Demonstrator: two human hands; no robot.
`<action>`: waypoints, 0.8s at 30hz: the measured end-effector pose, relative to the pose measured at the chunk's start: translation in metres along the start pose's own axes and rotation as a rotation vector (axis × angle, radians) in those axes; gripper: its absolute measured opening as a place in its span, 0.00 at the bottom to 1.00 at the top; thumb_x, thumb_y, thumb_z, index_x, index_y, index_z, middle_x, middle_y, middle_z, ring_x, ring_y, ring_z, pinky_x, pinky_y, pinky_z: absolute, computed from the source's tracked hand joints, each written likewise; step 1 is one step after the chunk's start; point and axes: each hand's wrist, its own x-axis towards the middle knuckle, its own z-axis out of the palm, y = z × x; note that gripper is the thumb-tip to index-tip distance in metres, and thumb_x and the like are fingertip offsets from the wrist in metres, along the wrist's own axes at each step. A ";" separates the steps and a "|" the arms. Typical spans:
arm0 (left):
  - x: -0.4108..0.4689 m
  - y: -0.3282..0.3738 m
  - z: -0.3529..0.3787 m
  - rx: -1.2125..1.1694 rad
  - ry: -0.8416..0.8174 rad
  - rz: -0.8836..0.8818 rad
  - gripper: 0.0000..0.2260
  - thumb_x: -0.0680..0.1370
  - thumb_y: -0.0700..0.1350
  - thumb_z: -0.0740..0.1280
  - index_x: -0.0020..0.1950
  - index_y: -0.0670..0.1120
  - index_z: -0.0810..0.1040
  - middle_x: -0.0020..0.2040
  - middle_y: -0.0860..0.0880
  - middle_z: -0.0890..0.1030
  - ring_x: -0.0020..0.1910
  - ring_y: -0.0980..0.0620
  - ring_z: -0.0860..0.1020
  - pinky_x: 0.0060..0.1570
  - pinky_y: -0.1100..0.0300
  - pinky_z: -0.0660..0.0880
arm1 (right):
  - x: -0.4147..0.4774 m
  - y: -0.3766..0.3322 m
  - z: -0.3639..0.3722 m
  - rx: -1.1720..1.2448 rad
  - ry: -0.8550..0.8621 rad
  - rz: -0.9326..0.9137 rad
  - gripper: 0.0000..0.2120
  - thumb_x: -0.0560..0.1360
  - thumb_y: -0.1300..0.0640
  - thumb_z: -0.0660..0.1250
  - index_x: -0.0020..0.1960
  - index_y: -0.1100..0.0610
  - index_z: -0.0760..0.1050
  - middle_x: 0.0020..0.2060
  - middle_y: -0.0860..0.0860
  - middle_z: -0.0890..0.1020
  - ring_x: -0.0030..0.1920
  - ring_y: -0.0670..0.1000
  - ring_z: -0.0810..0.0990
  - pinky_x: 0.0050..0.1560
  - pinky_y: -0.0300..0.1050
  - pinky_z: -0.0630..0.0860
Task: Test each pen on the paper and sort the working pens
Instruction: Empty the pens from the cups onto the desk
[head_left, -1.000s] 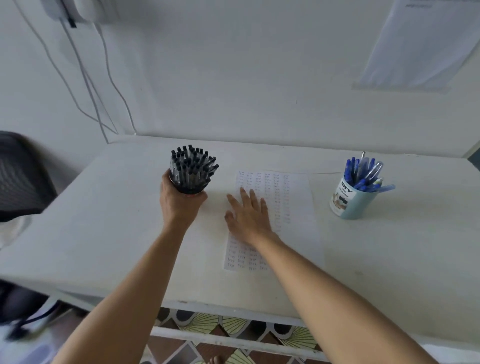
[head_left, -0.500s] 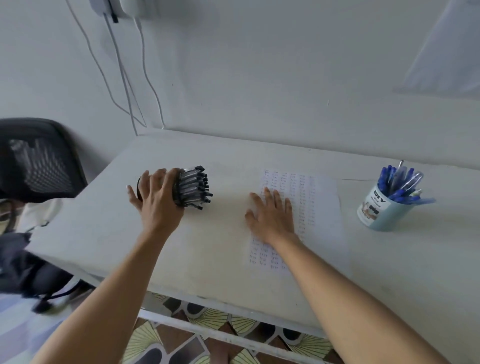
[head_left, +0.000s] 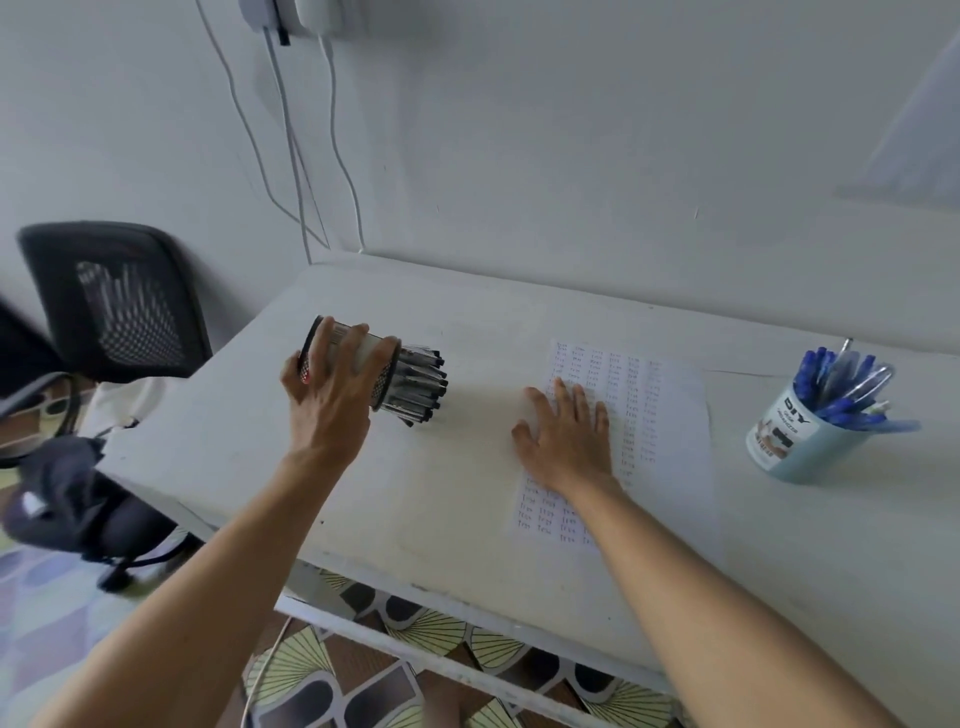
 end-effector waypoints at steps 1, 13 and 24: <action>-0.001 0.002 -0.001 0.002 0.003 -0.002 0.42 0.60 0.25 0.68 0.69 0.56 0.74 0.72 0.48 0.70 0.76 0.40 0.59 0.62 0.40 0.61 | 0.000 0.000 0.000 -0.003 0.001 -0.001 0.28 0.82 0.41 0.47 0.81 0.45 0.49 0.81 0.53 0.44 0.80 0.56 0.38 0.77 0.59 0.35; -0.001 -0.004 -0.008 0.117 0.110 0.095 0.34 0.65 0.30 0.71 0.67 0.56 0.73 0.69 0.48 0.73 0.75 0.42 0.62 0.62 0.44 0.58 | -0.001 0.000 0.000 -0.026 -0.009 -0.002 0.28 0.82 0.40 0.47 0.81 0.44 0.47 0.81 0.53 0.43 0.80 0.56 0.37 0.78 0.58 0.36; -0.018 -0.032 -0.008 0.100 0.033 -0.038 0.36 0.64 0.27 0.72 0.66 0.55 0.70 0.71 0.46 0.70 0.76 0.39 0.61 0.64 0.39 0.59 | -0.001 0.001 0.000 -0.024 0.003 -0.015 0.28 0.82 0.39 0.46 0.81 0.43 0.48 0.81 0.53 0.43 0.80 0.57 0.38 0.78 0.59 0.36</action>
